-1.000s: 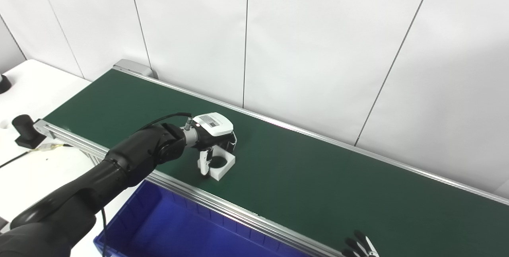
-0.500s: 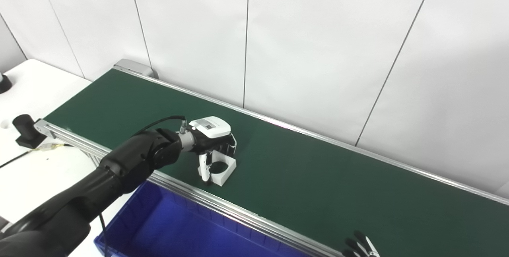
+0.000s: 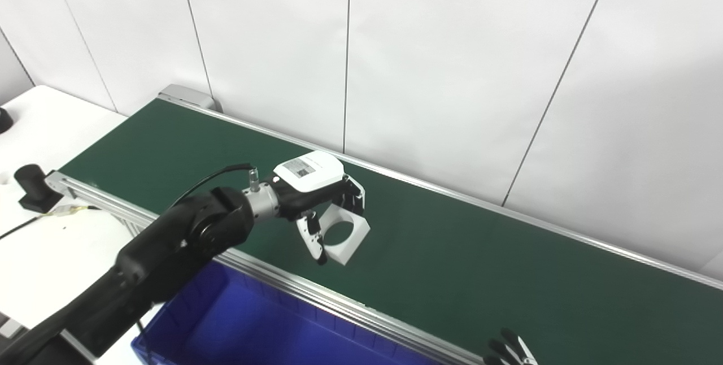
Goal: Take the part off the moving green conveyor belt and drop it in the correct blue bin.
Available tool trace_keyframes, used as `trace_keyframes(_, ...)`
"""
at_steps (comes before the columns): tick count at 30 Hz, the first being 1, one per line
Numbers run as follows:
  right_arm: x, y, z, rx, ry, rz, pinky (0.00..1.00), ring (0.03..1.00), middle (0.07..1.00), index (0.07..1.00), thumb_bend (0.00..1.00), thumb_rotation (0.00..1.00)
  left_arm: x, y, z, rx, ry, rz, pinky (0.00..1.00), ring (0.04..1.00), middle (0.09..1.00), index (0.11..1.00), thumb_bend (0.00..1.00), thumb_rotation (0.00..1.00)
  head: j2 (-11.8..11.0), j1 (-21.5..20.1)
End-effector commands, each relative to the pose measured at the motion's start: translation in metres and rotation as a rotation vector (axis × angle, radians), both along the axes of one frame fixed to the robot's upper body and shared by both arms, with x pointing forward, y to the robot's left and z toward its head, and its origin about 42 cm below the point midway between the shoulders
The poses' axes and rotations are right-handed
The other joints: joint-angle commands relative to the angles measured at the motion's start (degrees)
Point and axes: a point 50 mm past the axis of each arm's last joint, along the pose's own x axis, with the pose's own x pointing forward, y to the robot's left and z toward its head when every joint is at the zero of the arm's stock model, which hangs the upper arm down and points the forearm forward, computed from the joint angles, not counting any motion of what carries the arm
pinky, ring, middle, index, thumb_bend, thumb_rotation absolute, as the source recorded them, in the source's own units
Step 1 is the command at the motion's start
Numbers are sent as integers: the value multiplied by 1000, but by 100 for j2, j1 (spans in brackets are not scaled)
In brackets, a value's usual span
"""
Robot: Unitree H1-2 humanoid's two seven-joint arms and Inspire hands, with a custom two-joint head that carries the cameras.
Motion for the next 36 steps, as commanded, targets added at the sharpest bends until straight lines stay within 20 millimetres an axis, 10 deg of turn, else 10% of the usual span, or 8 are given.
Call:
trace_keyframes(1,2,2,15,22,-81,10,692,803,859,931,471,643,-6,1,21,-29,-45,10,422,414,470,529,500,0,30,-3)
trace_keyframes(20,-3,-1,25,26,-100,4,688,796,857,924,464,611,-97,-12,23,-179,2,31,406,428,493,500,502,0,438,-199)
trace_keyframes(36,5,-16,49,17,-138,-29,643,748,821,900,514,602,-123,-14,-41,-283,146,163,388,410,489,515,501,0,1722,-391)
